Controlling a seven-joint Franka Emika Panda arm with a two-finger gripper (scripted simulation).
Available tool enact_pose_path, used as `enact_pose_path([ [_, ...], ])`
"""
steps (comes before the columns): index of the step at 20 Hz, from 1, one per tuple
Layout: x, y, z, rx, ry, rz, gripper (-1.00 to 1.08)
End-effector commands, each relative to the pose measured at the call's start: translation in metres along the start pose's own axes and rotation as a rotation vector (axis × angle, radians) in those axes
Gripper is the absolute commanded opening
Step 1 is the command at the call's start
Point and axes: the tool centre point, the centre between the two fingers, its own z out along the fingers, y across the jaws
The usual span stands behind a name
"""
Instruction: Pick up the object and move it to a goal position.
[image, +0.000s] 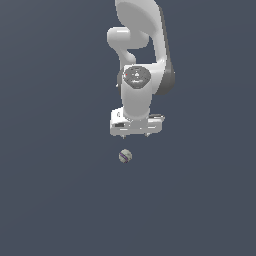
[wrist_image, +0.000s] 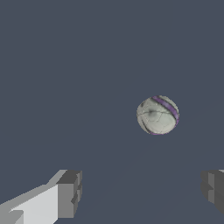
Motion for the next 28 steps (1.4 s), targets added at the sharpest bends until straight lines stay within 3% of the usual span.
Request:
enact_pose_path([
  [1, 0.000, 0.000, 0.000, 0.000, 0.001, -0.001, 1.00],
  [13, 0.007, 0.009, 0.010, -0.011, 0.010, -0.108, 1.00],
  [28, 0.029, 0.038, 0.044, -0.044, 0.038, -0.460, 1.00],
])
